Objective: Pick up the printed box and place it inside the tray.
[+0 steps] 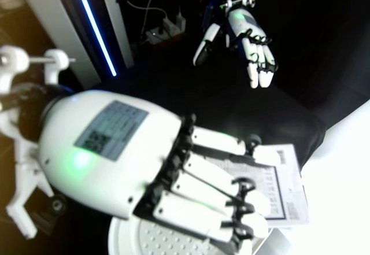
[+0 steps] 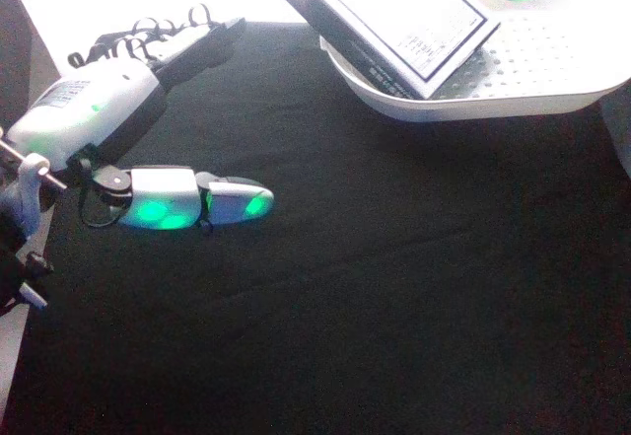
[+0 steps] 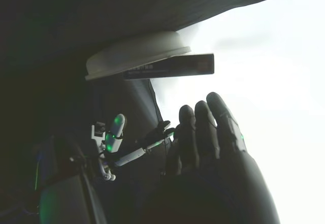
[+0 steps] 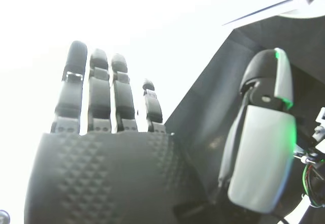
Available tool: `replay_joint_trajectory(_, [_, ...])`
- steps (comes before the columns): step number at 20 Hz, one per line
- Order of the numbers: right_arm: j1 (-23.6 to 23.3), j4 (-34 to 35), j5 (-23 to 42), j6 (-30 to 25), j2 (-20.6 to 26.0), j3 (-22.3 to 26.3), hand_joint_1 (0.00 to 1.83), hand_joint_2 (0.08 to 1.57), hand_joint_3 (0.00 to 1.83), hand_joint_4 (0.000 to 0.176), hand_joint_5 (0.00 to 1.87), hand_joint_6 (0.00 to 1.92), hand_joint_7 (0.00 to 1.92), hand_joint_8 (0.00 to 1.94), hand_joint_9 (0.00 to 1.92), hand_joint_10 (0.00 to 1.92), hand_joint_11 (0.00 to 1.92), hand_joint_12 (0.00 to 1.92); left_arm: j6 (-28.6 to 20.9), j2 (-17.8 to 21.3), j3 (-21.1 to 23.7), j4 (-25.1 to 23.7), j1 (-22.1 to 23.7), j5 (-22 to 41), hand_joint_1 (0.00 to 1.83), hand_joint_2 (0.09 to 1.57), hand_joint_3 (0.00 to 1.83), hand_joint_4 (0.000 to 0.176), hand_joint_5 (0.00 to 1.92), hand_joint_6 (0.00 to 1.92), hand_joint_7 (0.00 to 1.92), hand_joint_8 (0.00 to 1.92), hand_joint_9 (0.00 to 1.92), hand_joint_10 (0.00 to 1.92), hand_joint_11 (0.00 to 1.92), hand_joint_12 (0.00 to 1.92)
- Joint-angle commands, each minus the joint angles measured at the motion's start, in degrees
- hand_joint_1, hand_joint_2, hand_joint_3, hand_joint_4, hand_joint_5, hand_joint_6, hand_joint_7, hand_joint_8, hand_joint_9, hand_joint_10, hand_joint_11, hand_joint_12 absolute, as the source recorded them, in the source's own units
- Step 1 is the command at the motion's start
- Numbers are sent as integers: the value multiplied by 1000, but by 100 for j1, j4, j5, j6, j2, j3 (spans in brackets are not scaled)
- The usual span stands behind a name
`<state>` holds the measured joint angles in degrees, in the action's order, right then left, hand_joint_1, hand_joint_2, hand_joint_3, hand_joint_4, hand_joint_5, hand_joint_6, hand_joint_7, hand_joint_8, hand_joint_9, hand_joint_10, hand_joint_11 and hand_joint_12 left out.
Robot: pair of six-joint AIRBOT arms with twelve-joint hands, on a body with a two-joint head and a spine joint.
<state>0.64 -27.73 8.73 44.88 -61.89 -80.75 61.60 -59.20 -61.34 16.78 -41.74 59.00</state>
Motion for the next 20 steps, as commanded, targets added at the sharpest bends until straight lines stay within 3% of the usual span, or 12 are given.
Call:
replay_joint_trajectory(1, [-82, 41, 598, 51, 60, 10, 716, 759, 0, 176, 0, 0, 215, 1, 275, 5, 2, 927, -53, 4, 1, -40, 32, 721, 638, 826, 4, 16, 86, 2, 314, 3, 227, 3, 0, 702])
replay_joint_trajectory(5, [-81, 41, 647, 170, 133, 138, 759, 763, 1, 176, 0, 0, 209, 1, 274, 3, 0, 777, -64, 6, 2, -21, 6, 747, 660, 791, 0, 19, 95, 1, 295, 0, 221, 2, 0, 715])
replay_joint_trajectory(6, [-81, 42, 712, 170, 183, 191, 761, 769, 2, 176, 0, 0, 208, 0, 231, 11, 0, 635, -65, 12, 2, 1, -3, 774, 671, 776, 0, 34, 101, 0, 282, 0, 214, 1, 0, 750])
replay_joint_trajectory(8, [-79, 44, 859, 170, 362, 360, 747, 766, 0, 167, 0, 0, 229, 4, 245, 14, 0, 572, -65, 65, -1, 38, -8, 842, 678, 783, 4, 70, 90, 1, 245, 1, 176, 0, 0, 633])
replay_joint_trajectory(9, [-78, 45, 928, 170, 433, 426, 748, 766, 0, 169, 0, 0, 211, 6, 232, 5, 0, 496, -65, 111, -4, 59, -10, 882, 669, 809, 13, 75, 89, 0, 246, 2, 179, 2, 0, 623])
replay_joint_trajectory(10, [-78, 49, 1037, 170, 508, 503, 782, 781, 0, 153, 0, 0, 202, 2, 218, 4, 0, 623, -65, 172, -4, 75, -10, 941, 645, 776, 5, 88, 107, 0, 247, 0, 188, 0, 43, 542])
replay_joint_trajectory(11, [-78, 85, 1157, 170, 570, 566, 790, 781, 0, 142, 0, 0, 209, 2, 221, 4, 0, 809, -65, 236, -1, 90, -10, 1022, 626, 821, 0, 87, 93, 0, 235, 3, 192, 3, 58, 413])
replay_joint_trajectory(13, [-63, 220, 1385, 170, 680, 662, 724, 748, 0, 121, 0, 0, 250, 7, 241, 7, 0, 900, -64, 410, 40, 111, -10, 1199, 648, 817, 3, 94, 81, 0, 224, 0, 178, 0, 88, 244])
replay_joint_trajectory(14, [-26, 328, 1532, 170, 737, 708, 701, 737, 0, 122, 0, 0, 254, 6, 232, 2, 0, 906, -64, 459, 59, 112, -11, 1271, 667, 802, 0, 95, 65, 0, 198, 0, 143, 0, 79, 219])
replay_joint_trajectory(17, [294, 769, 2180, 170, 994, 883, 695, 745, 1, 94, 0, 0, 250, 3, 240, 2, 0, 782, -59, 638, 171, 88, -34, 1723, 616, 802, 0, 95, 58, 2, 172, 0, 138, 5, 148, 170])
replay_joint_trajectory(18, [422, 899, 2370, 170, 1060, 935, 692, 753, 2, 97, 0, 0, 242, 1, 228, 3, 0, 733, -57, 672, 193, 54, -49, 1848, 617, 798, 0, 94, 56, 1, 177, 3, 135, 3, 154, 168])
replay_joint_trajectory(20, [685, 1060, 2732, 169, 1173, 1015, 719, 769, 7, 101, 0, 0, 217, 0, 187, 0, 0, 719, -5, 713, 208, -42, -55, 2052, 606, 792, 0, 130, 76, 7, 170, 0, 115, 0, 162, 162])
